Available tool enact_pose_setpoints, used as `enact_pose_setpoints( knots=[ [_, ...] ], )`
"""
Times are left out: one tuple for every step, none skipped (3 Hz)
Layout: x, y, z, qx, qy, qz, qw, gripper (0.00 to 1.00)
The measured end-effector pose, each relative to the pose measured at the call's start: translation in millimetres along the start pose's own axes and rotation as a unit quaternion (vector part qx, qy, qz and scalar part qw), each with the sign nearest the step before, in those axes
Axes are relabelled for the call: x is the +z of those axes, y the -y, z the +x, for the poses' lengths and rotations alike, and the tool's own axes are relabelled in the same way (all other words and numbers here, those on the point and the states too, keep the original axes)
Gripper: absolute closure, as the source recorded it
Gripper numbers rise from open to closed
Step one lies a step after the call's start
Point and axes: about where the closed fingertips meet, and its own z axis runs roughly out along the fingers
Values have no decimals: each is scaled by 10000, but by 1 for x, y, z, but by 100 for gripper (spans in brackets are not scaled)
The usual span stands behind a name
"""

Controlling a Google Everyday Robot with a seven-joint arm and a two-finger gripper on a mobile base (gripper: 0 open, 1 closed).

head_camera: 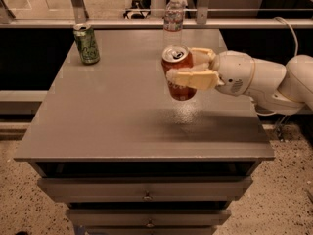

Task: Place coke can upright

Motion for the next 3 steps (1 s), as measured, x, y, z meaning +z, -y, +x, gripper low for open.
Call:
enact_pose_setpoints(
  knots=[
    [-18, 6, 6, 48, 100, 18, 9999, 100],
    [-31, 10, 17, 117, 81, 21, 9999, 100],
    [-46, 11, 30, 181, 40, 60, 9998, 100]
  ],
)
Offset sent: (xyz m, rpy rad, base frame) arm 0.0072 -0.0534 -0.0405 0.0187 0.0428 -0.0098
